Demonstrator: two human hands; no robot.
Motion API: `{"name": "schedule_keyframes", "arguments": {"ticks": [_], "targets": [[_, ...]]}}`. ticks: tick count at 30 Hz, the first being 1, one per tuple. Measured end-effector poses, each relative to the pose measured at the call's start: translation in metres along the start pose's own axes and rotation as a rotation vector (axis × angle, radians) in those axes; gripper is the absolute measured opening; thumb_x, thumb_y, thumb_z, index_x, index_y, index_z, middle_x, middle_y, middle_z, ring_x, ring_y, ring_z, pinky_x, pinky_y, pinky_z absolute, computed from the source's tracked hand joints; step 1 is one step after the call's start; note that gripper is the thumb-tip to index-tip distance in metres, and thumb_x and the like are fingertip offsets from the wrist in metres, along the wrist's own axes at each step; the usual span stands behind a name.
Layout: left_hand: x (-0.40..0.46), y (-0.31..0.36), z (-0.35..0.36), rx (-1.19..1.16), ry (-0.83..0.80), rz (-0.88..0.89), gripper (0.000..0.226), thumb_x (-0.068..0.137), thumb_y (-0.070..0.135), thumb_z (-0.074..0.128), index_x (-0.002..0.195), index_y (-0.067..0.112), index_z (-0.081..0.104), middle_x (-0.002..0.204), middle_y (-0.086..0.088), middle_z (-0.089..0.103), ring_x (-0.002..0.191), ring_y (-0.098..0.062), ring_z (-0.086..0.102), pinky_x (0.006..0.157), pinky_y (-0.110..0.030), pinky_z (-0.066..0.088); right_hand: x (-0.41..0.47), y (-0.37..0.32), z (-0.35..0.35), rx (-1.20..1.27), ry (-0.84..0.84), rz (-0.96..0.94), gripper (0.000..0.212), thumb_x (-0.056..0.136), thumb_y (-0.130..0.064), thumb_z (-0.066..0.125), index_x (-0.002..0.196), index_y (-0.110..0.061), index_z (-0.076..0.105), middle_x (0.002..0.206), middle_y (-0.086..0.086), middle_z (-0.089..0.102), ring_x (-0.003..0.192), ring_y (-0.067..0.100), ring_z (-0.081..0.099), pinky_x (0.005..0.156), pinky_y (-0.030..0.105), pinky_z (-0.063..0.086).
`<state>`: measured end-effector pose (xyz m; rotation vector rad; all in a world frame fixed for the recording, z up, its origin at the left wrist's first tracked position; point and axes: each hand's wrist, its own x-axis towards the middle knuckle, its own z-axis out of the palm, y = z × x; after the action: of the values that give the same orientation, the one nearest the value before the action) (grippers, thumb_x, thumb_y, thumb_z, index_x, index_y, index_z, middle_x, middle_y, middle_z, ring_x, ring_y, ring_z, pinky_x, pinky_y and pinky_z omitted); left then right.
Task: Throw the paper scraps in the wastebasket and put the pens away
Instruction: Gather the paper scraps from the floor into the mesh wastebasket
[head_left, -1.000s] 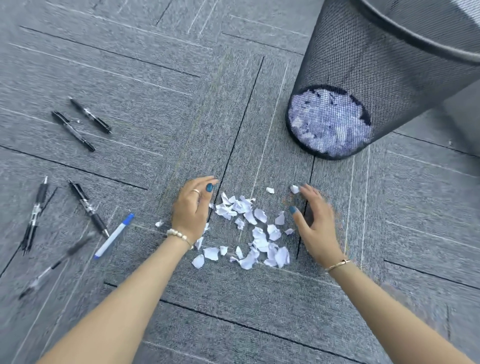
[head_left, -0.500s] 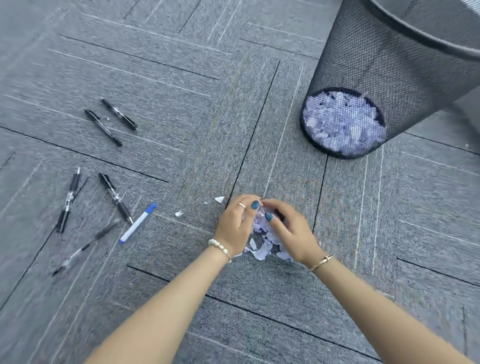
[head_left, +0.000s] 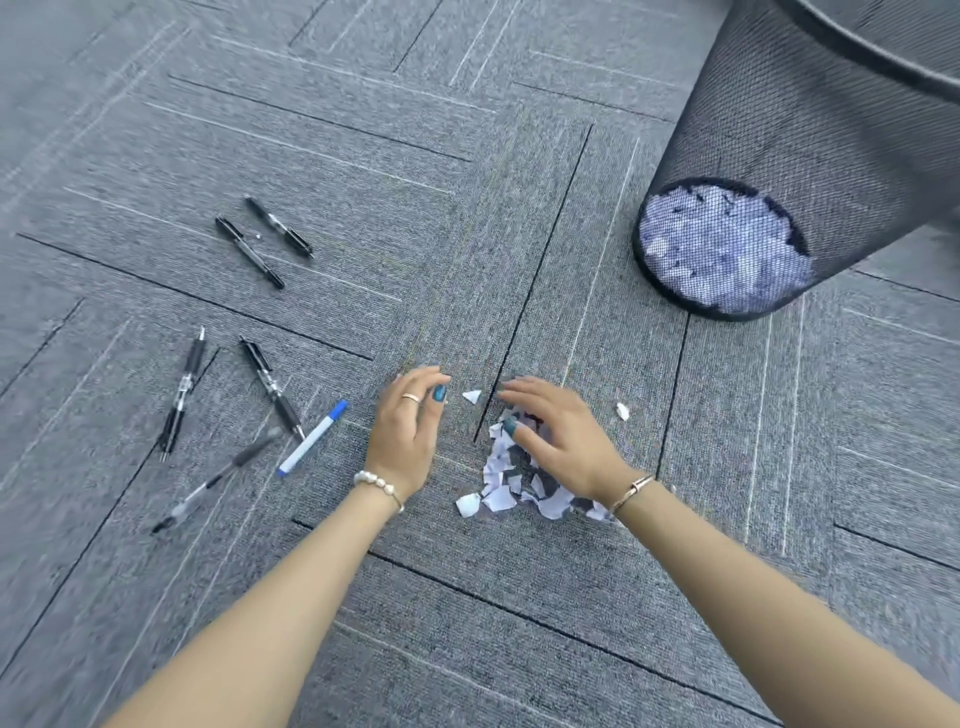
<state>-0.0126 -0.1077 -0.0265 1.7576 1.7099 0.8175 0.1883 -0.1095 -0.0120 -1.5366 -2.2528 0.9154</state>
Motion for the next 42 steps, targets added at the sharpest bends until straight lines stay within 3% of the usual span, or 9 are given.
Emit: {"name": "schedule_keyframes", "arguments": {"ticks": [8,12,17,20,26,30,34,38,42], "targets": [[-0.015,0.02,0.023,-0.182,-0.119,0.038,0.048,0.089,0.041,0.025,0.116,0.015,0.055,0.124,-0.002,0.055,0.115,-0.006,0.046,0.098,-0.008,0.028,-0.024,-0.001,-0.012,0.262,0.133,0.107,0.045,0.086,-0.044,0.031,0.118,-0.025,0.057,0.125,-0.011,0.055,0.118,0.003,0.047,0.104,0.044,0.038],[-0.019,0.036,0.038,-0.236,-0.202,0.074,0.049,0.089,0.043,0.025,0.116,0.015,0.056,0.124,-0.001,0.056,0.117,-0.006,0.046,0.103,-0.022,0.032,-0.031,0.011,-0.027,0.348,0.284,0.191,0.042,0.085,-0.044,0.034,0.12,-0.029,0.053,0.133,-0.013,0.048,0.126,0.005,0.042,0.107,0.043,0.034],[-0.027,0.062,0.056,-0.253,-0.303,0.164,0.066,0.088,0.057,0.017,0.119,0.012,0.055,0.126,-0.004,0.056,0.117,-0.004,0.044,0.101,-0.007,0.024,-0.043,0.028,-0.027,0.279,0.326,0.286,0.047,0.087,-0.039,0.034,0.129,-0.026,0.047,0.139,-0.016,0.039,0.133,0.006,0.033,0.111,0.045,0.027],[-0.03,0.063,0.061,-0.281,-0.298,0.139,0.053,0.09,0.047,0.025,0.121,0.014,0.053,0.128,-0.003,0.054,0.121,-0.009,0.045,0.105,-0.025,0.033,-0.05,0.022,-0.014,0.292,0.246,0.237,0.045,0.087,-0.038,0.032,0.128,-0.029,0.046,0.137,-0.014,0.043,0.131,0.005,0.035,0.111,0.04,0.029],[-0.029,0.057,0.062,0.12,-0.405,0.33,0.069,0.079,0.065,0.038,0.136,0.026,0.034,0.145,0.004,0.033,0.135,-0.008,0.023,0.113,-0.029,0.01,-0.06,0.014,-0.014,0.633,0.324,0.271,0.048,0.083,-0.025,0.036,0.13,-0.024,0.047,0.131,-0.008,0.053,0.12,0.001,0.048,0.101,0.023,0.038],[-0.034,0.064,0.075,0.311,-0.463,0.452,0.09,0.068,0.076,0.046,0.14,0.029,0.019,0.152,0.0,0.018,0.139,-0.015,0.012,0.112,-0.033,-0.004,-0.063,0.02,-0.025,0.652,0.432,0.303,0.051,0.081,-0.028,0.033,0.13,-0.019,0.045,0.132,-0.004,0.053,0.123,0.0,0.046,0.102,0.019,0.035],[-0.032,0.074,0.087,0.267,-0.441,0.448,0.07,0.073,0.06,0.044,0.132,0.022,0.04,0.139,-0.006,0.041,0.129,-0.026,0.034,0.111,-0.04,0.017,-0.07,0.028,-0.03,0.621,0.448,0.31,0.054,0.081,-0.033,0.033,0.132,-0.019,0.044,0.134,-0.004,0.051,0.125,0.003,0.045,0.106,0.027,0.035],[-0.026,0.079,0.089,0.231,-0.392,0.471,0.042,0.083,0.037,0.036,0.109,0.012,0.059,0.108,-0.009,0.061,0.099,-0.026,0.053,0.087,-0.039,0.046,-0.076,0.029,-0.03,0.583,0.434,0.316,0.051,0.081,-0.035,0.034,0.13,-0.025,0.044,0.136,-0.007,0.048,0.124,-0.001,0.044,0.104,0.017,0.034],[-0.021,0.08,0.085,0.086,-0.36,0.391,0.032,0.084,0.026,0.042,0.104,0.008,0.06,0.095,-0.009,0.057,0.088,-0.022,0.051,0.078,-0.028,0.044,-0.081,0.027,-0.022,0.474,0.41,0.335,0.044,0.085,-0.03,0.037,0.129,-0.033,0.042,0.129,-0.019,0.048,0.106,-0.013,0.047,0.092,0.006,0.036]]}}
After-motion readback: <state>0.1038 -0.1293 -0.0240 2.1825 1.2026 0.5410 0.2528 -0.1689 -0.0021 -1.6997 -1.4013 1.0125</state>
